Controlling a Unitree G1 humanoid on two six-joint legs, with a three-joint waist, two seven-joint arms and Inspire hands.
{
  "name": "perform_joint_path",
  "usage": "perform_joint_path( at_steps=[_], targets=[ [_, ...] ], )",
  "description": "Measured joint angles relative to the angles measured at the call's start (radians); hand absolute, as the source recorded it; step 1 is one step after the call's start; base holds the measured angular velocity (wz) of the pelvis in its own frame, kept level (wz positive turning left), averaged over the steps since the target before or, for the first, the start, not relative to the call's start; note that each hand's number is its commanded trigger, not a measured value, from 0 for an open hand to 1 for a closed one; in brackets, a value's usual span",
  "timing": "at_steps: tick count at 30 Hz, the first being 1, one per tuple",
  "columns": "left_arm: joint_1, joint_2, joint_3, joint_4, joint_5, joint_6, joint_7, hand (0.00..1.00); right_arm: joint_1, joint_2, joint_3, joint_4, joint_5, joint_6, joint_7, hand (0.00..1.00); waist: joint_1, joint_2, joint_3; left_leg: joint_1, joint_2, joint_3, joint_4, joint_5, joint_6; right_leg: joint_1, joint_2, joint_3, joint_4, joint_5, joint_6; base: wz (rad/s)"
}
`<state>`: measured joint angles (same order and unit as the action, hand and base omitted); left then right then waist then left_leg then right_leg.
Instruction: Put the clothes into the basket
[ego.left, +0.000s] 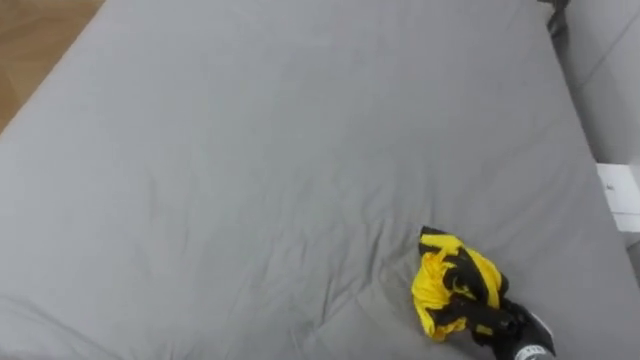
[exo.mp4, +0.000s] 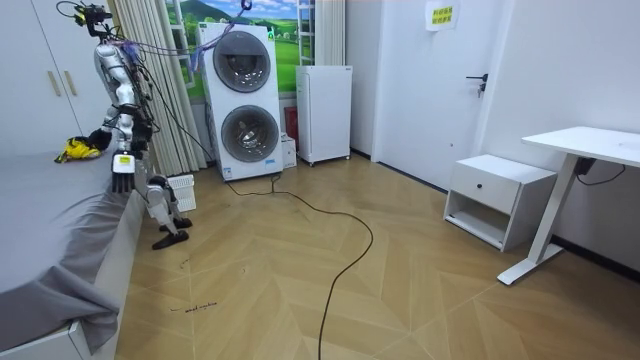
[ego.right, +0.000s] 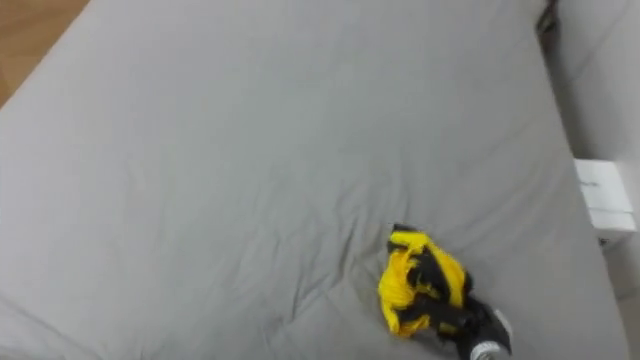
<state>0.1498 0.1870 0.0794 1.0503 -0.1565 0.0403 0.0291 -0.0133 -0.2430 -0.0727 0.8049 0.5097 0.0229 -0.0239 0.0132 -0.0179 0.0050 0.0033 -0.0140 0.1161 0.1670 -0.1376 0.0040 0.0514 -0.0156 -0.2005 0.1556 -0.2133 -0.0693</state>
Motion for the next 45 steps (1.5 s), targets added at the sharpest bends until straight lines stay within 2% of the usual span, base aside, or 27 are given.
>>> perform_joint_path(
  at_steps=[3, 7, 9, 14, 19, 22, 23, 26, 29, 33, 34, 36, 38, 39, 41, 43, 45],
  targets=[
    [0.025, 0.005, 0.01, 0.0, 0.02, 0.034, -0.003, 0.0, 0.016, -0.012, -0.062, -0.092, -0.005, 0.003, -0.031, 1.0, -0.036, 0.003, -0.0018, 0.021, 0.002, 0.044, -0.003, -0.003, 0.001, 0.005, 0.0, 0.034, 0.002, 0.001, 0.002, -0.36],
    [0.05, 0.014, 0.04, -0.002, 0.052, 0.065, -0.019, 0.0, 0.056, -0.015, -0.14, -0.218, -0.005, 0.002, -0.071, 1.0, -0.067, 0.006, -0.0001, 0.036, 0.003, 0.055, -0.004, -0.003, 0.001, 0.006, 0.001, 0.065, 0.014, 0.001, 0.002, -0.27],
    [0.059, 0.018, 0.041, -0.002, 0.074, 0.082, -0.015, 0.0, 0.09, -0.017, -0.179, -0.271, -0.003, 0.0, -0.098, 1.0, -0.078, 0.006, 0.0003, 0.045, 0.004, 0.076, -0.007, -0.003, 0.001, 0.006, 0.004, 0.084, 0.014, 0.002, 0.002, -0.27],
    [0.092, 0.029, 0.046, -0.012, 0.092, 0.107, -0.011, 0.0, 0.128, -0.018, -0.204, -0.282, -0.005, 0.001, -0.141, 1.0, -0.117, 0.002, 0.0042, 0.053, 0.022, 0.105, -0.007, -0.011, -0.004, -0.003, 0.016, 0.125, 0.014, 0.005, -0.004, -0.27],
    [0.108, 0.03, 0.079, -0.012, 0.13, 0.124, -0.02, 0.0, 0.156, -0.018, -0.274, -0.283, 0.003, 0.0, -0.167, 1.0, -0.126, 0.003, 0.0048, 0.055, 0.032, 0.142, -0.007, -0.014, -0.007, -0.023, 0.027, 0.173, 0.017, 0.01, -0.008, -0.28],
    [0.145, 0.03, 0.083, -0.037, 0.134, 0.132, -0.016, 0.0, 0.182, -0.009, -0.294, -0.281, 0.056, 0.0, -0.167, 1.0, -0.139, 0.003, 0.005, 0.066, 0.04, 0.17, -0.007, -0.023, -0.016, -0.024, 0.039, 0.204, 0.018, 0.012, -0.011, -0.27],
    [0.15, 0.03, 0.084, -0.037, 0.154, 0.14, -0.016, 0.0, 0.189, -0.007, -0.295, -0.275, 0.074, 0.0, -0.165, 1.0, -0.141, 0.005, 0.0055, 0.07, 0.04, 0.185, -0.007, -0.024, -0.016, -0.025, 0.043, 0.221, 0.018, 0.015, -0.012, -0.36],
    [0.151, 0.03, 0.085, -0.037, 0.172, 0.179, -0.014, 0.0, 0.222, 0.014, -0.302, -0.256, 0.076, 0.0, -0.16, 1.0, -0.148, 0.013, 0.008, 0.077, 0.044, 0.19, -0.007, -0.027, -0.02, -0.028, 0.054, 0.254, 0.017, 0.018, -0.016, -0.35],
    [0.152, 0.03, 0.081, -0.035, 0.172, 0.201, -0.015, 0.0, 0.243, 0.031, -0.303, -0.212, 0.076, 0.001, -0.158, 1.0, -0.161, 0.027, 0.0151, 0.075, 0.054, 0.194, -0.007, -0.027, -0.02, -0.037, 0.059, 0.271, 0.018, 0.023, -0.019, -0.22],
    [0.154, 0.03, 0.069, -0.035, 0.169, 0.206, -0.017, 0.0, 0.229, 0.044, -0.302, -0.141, 0.078, 0.001, -0.153, 1.0, -0.187, 0.052, 0.0132, 0.038, 0.057, 0.223, -0.004, -0.028, -0.021, -0.089, 0.066, 0.284, 0.036, 0.029, -0.022, -0.14],
    [0.153, 0.03, 0.061, -0.035, 0.169, 0.215, -0.017, 0.0, 0.209, 0.044, -0.303, -0.102, 0.085, 0.001, -0.15, 1.0, -0.203, 0.058, 0.0119, 0.027, 0.058, 0.226, -0.004, -0.028, -0.022, -0.105, 0.068, 0.288, 0.051, 0.029, -0.023, -0.05],
    [0.144, 0.03, 0.038, -0.035, 0.168, 0.226, -0.014, 0.0, 0.167, 0.042, -0.302, -0.057, 0.09, 0.001, -0.152, 1.0, -0.207, 0.071, 0.0118, 0.002, 0.061, 0.239, -0.001, -0.028, -0.022, -0.146, 0.072, 0.304, 0.067, 0.03, -0.023, -0.21],
    [0.117, 0.03, 0.002, -0.02, 0.168, 0.23, -0.014, 0.0, 0.133, 0.038, -0.302, -0.029, 0.09, 0.0, -0.161, 1.0, -0.219, 0.092, 0.0138, -0.039, 0.063, 0.237, 0.01, -0.028, -0.022, -0.183, 0.072, 0.305, 0.071, 0.038, -0.019, -0.08],
    [0.098, 0.028, -0.006, -0.006, 0.164, 0.23, -0.013, 0.0, 0.115, 0.038, -0.302, -0.019, 0.09, 0.0, -0.169, 1.0, -0.222, 0.105, 0.0122, -0.064, 0.063, 0.241, 0.015, -0.028, -0.022, -0.214, 0.073, 0.306, 0.086, 0.039, -0.018, 0.0],
    [0.067, 0.027, -0.023, 0.017, 0.135, 0.23, -0.005, 0.0, 0.074, 0.037, -0.3, 0.016, 0.091, -0.002, -0.17, 1.0, -0.224, 0.119, 0.0126, -0.094, 0.062, 0.244, 0.015, -0.028, -0.021, -0.26, 0.075, 0.313, 0.109, 0.04, -0.016, -0.11],
    [0.008, 0.019, -0.058, 0.077, 0.114, 0.23, 0.029, 0.0, 0.01, 0.035, -0.293, 0.111, 0.09, -0.008, -0.175, 1.0, -0.223, 0.132, 0.014, -0.122, 0.062, 0.247, 0.015, -0.027, -0.021, -0.303, 0.079, 0.323, 0.133, 0.042, -0.013, -0.14],
    [0.005, 0.017, -0.095, 0.078, 0.074, 0.228, 0.05, 0.0, -0.012, 0.035, -0.27, 0.136, 0.089, -0.009, -0.184, 1.0, -0.223, 0.141, 0.0134, -0.142, 0.061, 0.248, 0.019, -0.027, -0.021, -0.334, 0.08, 0.332, 0.151, 0.043, -0.012, -0.16]
  ],
)
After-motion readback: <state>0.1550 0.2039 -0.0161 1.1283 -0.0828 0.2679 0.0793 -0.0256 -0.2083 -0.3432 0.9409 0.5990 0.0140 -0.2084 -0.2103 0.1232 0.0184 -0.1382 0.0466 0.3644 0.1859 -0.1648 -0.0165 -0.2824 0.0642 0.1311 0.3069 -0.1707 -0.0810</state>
